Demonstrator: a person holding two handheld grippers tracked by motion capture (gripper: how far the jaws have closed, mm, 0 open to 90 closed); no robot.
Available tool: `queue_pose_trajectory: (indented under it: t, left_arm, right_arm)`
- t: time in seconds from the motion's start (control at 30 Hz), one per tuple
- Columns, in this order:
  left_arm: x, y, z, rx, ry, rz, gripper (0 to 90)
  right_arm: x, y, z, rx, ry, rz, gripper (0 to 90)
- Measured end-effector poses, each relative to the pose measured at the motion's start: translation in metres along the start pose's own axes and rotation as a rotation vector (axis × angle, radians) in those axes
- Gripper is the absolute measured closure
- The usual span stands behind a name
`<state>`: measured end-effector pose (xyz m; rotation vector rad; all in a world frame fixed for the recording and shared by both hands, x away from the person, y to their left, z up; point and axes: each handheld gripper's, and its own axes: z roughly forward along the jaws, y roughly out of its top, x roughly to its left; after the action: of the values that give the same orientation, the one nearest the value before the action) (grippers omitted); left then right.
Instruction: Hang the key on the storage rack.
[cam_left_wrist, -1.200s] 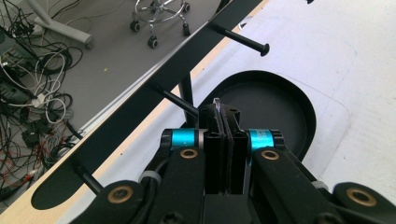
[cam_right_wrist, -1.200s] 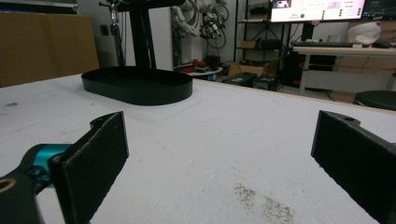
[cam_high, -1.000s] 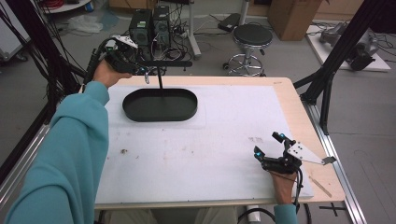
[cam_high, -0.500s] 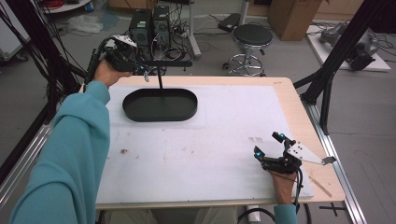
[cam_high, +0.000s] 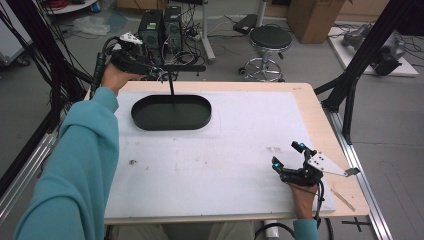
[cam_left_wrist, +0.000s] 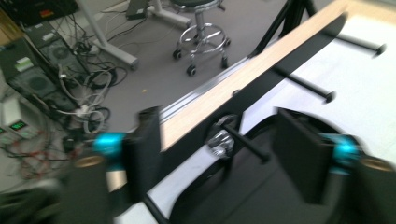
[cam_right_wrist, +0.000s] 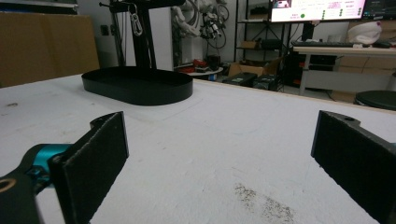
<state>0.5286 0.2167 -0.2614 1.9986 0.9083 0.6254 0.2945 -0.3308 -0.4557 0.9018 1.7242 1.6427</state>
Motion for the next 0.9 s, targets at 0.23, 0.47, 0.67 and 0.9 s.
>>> queue_pose_trajectory:
  t: [0.23, 0.47, 0.67, 0.9]
  left_arm:
    - [-0.012, -0.008, -0.025, -0.155, -0.159, -0.052, 1.7]
    - [-0.032, -0.036, -0.055, -0.235, -0.203, -0.004, 1.7]
    - [-0.045, -0.082, -0.070, -0.328, -0.227, 0.030, 1.7]
    - [-0.071, -0.135, -0.088, -0.404, -0.239, 0.012, 1.7]
  right_arm:
    - [0.000, 0.000, 0.000, -0.001, -0.003, -0.013, 3.3]
    - [0.000, 0.000, 0.000, 0.002, -0.005, -0.011, 3.3]
    - [0.000, 0.000, 0.000, 0.005, 0.000, 0.002, 3.3]
    - [0.000, 0.000, 0.000, 0.001, -0.003, -0.005, 3.3]
